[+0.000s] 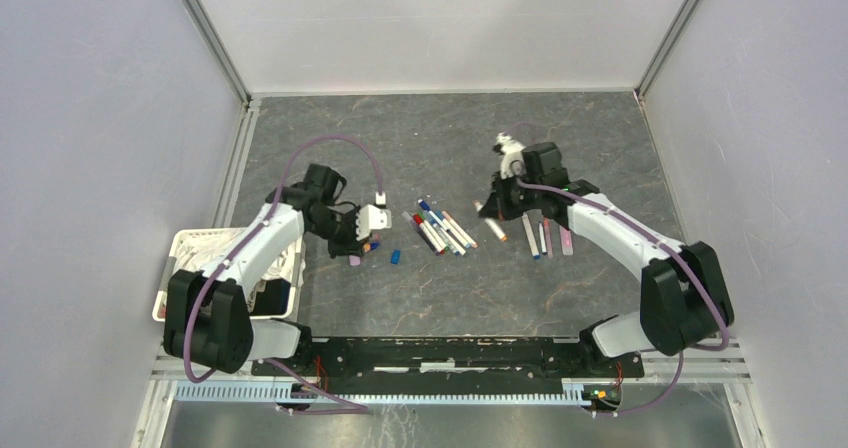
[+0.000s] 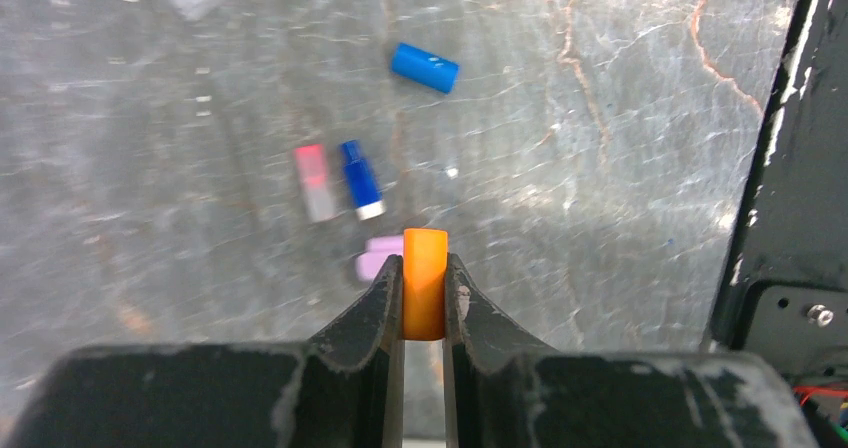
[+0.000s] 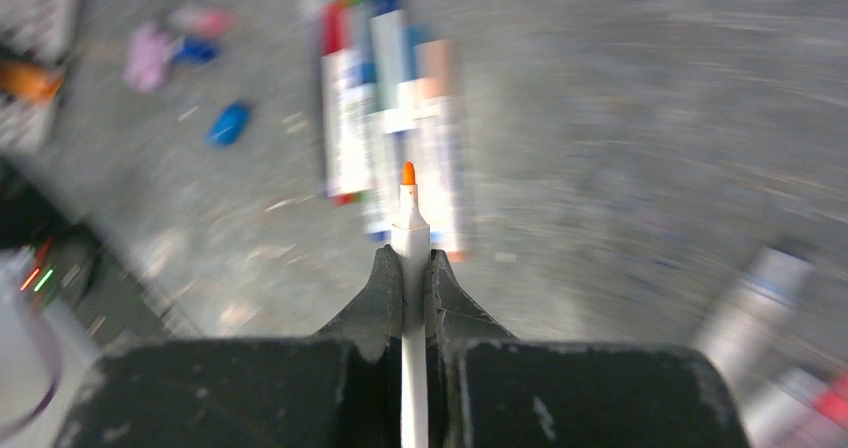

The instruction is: Open the pen caps

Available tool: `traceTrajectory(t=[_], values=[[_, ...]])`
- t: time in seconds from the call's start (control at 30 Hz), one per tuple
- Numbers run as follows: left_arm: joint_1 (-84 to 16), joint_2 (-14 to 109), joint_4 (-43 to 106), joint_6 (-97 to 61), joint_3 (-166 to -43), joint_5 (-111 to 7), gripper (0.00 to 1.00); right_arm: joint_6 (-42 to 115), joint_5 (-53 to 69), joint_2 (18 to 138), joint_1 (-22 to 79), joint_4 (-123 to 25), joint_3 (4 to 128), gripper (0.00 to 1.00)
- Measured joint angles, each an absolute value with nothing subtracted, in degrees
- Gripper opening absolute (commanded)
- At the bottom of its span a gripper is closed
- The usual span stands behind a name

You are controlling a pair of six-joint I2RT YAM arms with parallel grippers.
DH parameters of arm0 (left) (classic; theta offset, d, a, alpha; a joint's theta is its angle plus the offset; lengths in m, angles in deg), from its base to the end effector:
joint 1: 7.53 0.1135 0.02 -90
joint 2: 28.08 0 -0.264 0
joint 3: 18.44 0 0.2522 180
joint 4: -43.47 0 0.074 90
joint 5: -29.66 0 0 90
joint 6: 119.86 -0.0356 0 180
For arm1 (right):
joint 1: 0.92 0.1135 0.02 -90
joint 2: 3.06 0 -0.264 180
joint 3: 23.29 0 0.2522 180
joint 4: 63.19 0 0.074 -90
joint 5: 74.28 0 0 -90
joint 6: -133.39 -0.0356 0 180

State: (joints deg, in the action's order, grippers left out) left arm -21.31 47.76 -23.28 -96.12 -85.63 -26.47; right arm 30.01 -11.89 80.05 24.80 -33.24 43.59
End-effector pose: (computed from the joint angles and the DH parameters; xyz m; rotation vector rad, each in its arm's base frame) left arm 0.2195 -0.0743 0.2313 1.7505 1.9269 -0.5631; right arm 0.2663 0.1466 0.2290 -0.5002 2.3913 0.8902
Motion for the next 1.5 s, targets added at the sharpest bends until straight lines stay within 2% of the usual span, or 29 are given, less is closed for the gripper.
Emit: traceTrajectory(t=[0.13, 0.3, 0.47, 0.53, 0.67, 0.8, 0.9, 0.93, 0.97, 1.03, 1.07, 1.13, 1.23, 1.33, 1.5], values=[[-25.5, 47.1, -15.5, -91.3, -77.9, -29.8, 0.05, 28.8, 3.0, 76.5, 21.0, -32.8, 42.4, 0.00], [-27.1, 47.6, -8.6, -87.5, -74.0, -33.9, 0.10, 28.0, 17.2, 74.9, 20.3, -32.7, 38.5, 0.00], [-28.4, 48.1, -3.5, -85.3, -72.0, -37.4, 0.24, 26.8, 26.6, 74.2, 18.5, -32.6, 35.2, 0.00], [-28.8, 48.2, -2.6, -85.1, -71.8, -37.9, 0.30, 26.6, 29.1, 74.0, 18.0, -32.6, 34.6, 0.00], [-29.3, 48.2, -1.3, -84.2, -71.7, -39.0, 0.35, 26.7, 33.5, 74.1, 17.2, -33.1, 33.8, 0.00], [-29.3, 48.2, -1.8, -83.9, -71.9, -39.2, 0.44, 26.7, 36.2, 75.2, 16.2, -34.8, 31.9, 0.00], [-29.3, 48.1, -3.8, -83.7, -73.4, -39.0, 0.52, 26.7, 37.2, 76.3, 15.2, -35.4, 30.5, 0.00], [-29.3, 48.0, -5.0, -83.6, -74.6, -38.7, 0.59, 26.8, 37.4, 76.8, 15.0, -35.6, 30.3, 0.00], [-29.3, 47.8, -6.0, -83.4, -75.7, -38.3, 0.65, 26.8, 37.5, 77.3, 14.9, -35.6, 30.2, 0.02], [-29.3, 47.2, -8.0, -83.0, -78.6, -37.3, 0.68, 26.9, 37.8, 78.6, 14.7, -35.9, 30.2, 0.08], [-29.3, 46.8, -8.9, -82.7, -80.2, -36.8, 0.85, 27.0, 37.9, 79.0, 14.7, -36.1, 30.2, 0.14], [-29.3, 45.9, -10.8, -82.2, -83.7, -36.0, 0.95, 27.1, 37.8, 79.7, 14.7, -36.5, 30.2, 0.20], [-29.3, 45.3, -13.8, -80.8, -90.1, -35.6, 0.99, 27.3, 37.3, 79.8, 14.7, -36.7, 30.2, 0.29], [-29.2, 45.3, -16.4, -78.7, -96.1, -35.7, 1.00, 27.4, 36.6, 79.8, 14.7, -36.8, 30.2, 0.36], [-29.1, 45.0, -17.4, -74.4, -102.5, -37.9, 1.00, 27.3, 35.0, 78.8, 14.7, -36.6, 30.2, 0.38]])
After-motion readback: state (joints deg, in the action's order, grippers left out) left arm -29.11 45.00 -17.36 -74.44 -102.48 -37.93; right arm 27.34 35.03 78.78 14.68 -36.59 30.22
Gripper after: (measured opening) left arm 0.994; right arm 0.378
